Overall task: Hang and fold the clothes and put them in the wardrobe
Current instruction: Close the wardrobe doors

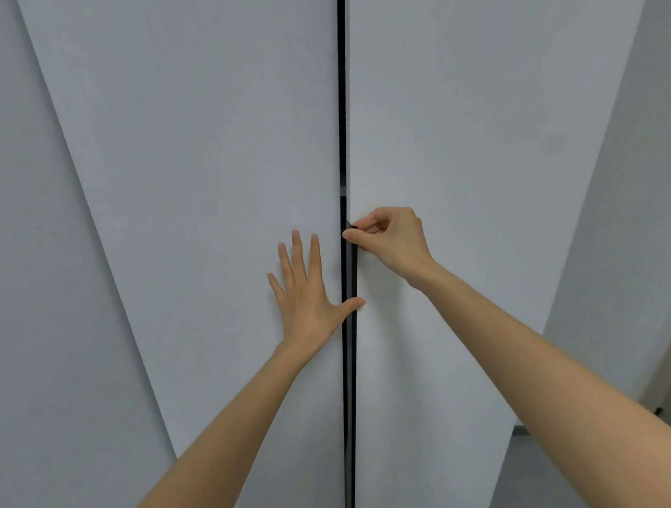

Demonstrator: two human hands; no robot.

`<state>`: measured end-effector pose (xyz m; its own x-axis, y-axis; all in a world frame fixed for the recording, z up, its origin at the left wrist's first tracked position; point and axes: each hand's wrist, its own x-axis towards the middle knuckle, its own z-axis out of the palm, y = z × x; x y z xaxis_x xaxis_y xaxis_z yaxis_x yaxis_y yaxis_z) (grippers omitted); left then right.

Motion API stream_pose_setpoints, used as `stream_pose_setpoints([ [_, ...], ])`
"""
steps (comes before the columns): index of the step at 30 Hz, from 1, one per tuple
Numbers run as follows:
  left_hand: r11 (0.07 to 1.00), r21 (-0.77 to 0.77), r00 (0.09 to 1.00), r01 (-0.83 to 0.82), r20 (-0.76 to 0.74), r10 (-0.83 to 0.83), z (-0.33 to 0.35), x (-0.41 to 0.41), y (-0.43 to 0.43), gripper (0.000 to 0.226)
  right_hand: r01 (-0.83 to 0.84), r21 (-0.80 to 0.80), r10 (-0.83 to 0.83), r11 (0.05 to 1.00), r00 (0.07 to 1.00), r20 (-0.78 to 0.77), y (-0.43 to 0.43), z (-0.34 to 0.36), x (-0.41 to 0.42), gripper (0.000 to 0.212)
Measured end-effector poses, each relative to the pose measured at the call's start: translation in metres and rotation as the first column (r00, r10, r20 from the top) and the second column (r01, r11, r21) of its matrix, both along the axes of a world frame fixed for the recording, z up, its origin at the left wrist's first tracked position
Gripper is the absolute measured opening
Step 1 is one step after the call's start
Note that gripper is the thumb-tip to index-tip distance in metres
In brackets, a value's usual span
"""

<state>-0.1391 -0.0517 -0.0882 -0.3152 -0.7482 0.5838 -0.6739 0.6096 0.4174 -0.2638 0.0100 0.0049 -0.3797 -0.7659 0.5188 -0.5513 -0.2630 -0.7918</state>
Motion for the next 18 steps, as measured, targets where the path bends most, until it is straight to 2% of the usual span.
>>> stream_pose_setpoints([
  [4,1.000,-0.020,0.999,-0.006,0.032,0.007,0.002,-0.007,-0.021,0.122,0.052,0.011,-0.052,0.999,0.999,-0.007,-0.025,0.001,-0.002,0.009],
  [11,0.999,0.028,0.998,-0.035,-0.042,0.036,-0.005,-0.019,-0.044,0.122,0.090,-0.002,-0.090,0.996,0.996,0.001,-0.055,-0.002,-0.007,0.010],
  [18,0.994,-0.005,0.994,-0.106,-0.025,0.105,-0.007,-0.027,-0.052,0.120,0.113,-0.011,-0.113,0.994,0.993,-0.011,-0.071,-0.003,-0.011,0.010],
])
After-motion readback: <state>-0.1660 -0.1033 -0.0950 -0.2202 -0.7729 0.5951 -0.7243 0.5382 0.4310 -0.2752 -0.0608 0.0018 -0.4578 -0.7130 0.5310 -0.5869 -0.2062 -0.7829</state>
